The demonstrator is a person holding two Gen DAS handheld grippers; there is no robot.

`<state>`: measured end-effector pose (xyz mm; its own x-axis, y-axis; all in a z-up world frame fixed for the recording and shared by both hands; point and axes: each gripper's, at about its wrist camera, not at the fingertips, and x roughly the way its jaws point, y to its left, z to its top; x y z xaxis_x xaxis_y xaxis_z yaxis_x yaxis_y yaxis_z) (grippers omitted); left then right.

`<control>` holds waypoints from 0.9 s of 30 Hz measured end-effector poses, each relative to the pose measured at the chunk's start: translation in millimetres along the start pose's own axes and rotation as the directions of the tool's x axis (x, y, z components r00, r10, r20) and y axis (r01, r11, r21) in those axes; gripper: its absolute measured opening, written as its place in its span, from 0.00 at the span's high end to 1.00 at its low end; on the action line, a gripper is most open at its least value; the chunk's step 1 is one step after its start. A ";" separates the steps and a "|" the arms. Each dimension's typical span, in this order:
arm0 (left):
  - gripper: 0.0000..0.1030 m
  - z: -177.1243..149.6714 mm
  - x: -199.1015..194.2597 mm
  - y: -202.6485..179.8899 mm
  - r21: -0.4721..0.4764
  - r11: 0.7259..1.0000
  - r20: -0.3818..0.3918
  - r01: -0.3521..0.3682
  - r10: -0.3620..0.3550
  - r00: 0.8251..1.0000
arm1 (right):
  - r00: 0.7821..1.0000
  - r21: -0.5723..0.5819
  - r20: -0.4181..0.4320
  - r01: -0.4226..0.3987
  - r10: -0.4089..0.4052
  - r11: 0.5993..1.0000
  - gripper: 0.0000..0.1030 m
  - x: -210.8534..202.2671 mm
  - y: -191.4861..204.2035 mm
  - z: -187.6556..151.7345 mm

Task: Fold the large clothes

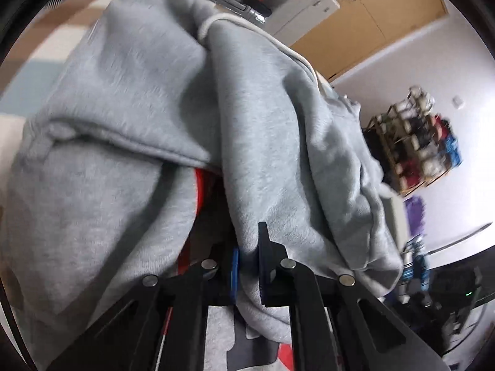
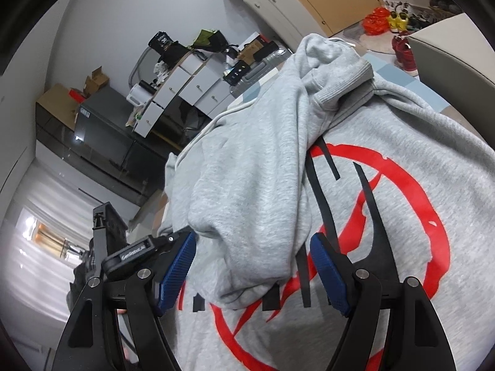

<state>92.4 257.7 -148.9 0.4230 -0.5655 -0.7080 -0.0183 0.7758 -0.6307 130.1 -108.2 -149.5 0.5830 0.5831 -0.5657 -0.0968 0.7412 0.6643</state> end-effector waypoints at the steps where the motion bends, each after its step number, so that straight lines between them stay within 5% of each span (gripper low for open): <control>1: 0.96 -1.3 -1.6 0.5 -0.001 1.000 0.006 0.008 -0.008 1.000 | 1.000 0.000 0.000 0.002 -0.002 1.000 0.25 0.0 0.7 0.0; 10: 0.97 -6.8 -41.2 -4.2 0.022 0.994 0.070 0.103 -0.104 0.992 | 0.999 0.009 -0.012 0.051 -0.051 0.999 0.25 7.1 -6.8 0.2; 19: 0.98 -6.2 -33.4 22.3 0.027 1.000 0.013 -0.001 0.001 1.000 | 0.999 0.060 -0.039 0.032 -0.030 0.998 0.25 13.0 -21.9 2.4; 27: 0.98 -7.4 -26.1 6.7 0.065 0.995 0.018 -0.069 0.068 0.998 | 0.999 0.153 -0.020 0.037 -0.035 0.988 0.25 31.1 -35.6 36.0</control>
<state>74.6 275.5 -137.0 0.4369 -0.5061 -0.7436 0.0116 0.8298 -0.5579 180.7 -128.4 -173.1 0.5695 0.5638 -0.5982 0.0497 0.7027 0.7097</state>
